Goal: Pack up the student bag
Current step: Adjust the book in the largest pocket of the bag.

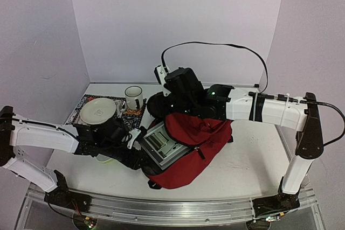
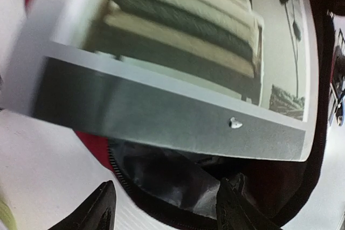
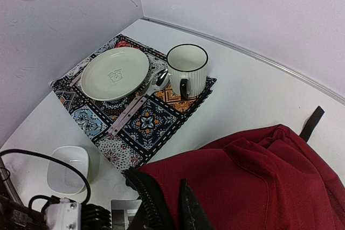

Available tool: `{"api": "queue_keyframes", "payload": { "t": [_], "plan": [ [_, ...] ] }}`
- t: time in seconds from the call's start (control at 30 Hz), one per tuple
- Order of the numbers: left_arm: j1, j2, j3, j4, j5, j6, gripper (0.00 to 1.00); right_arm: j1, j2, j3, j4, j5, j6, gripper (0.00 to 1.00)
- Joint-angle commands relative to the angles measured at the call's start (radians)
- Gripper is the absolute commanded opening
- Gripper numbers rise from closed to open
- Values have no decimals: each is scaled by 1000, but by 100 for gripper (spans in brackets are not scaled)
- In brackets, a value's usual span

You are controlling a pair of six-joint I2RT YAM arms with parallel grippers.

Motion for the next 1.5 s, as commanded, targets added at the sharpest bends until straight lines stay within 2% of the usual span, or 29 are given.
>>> {"api": "queue_keyframes", "payload": {
  "t": [0.0,0.2,0.53,0.77,0.93,1.13,1.33,1.47],
  "plan": [
    [-29,50,101,3,-13,50,62,7,-33,5,8,-9,8,14],
    [-33,126,204,69,-19,26,56,8,-34,9,4,-36,14,14],
    [-50,294,326,264,85,-39,54,10,-27,17,2,-84,27,14],
    [-51,350,350,360,-6,-66,57,10,-20,17,-12,-45,14,17],
    [-50,274,256,365,-88,-51,67,7,-33,13,-58,-2,-15,27],
    [-51,158,117,363,-59,-29,81,-12,-55,10,-143,-50,-27,54],
    [-51,19,-14,351,-28,-11,85,-63,-127,-71,-229,-176,9,75],
    [-51,-83,-53,299,-51,11,86,-82,-204,-137,-301,-182,18,87]
  ]
}}
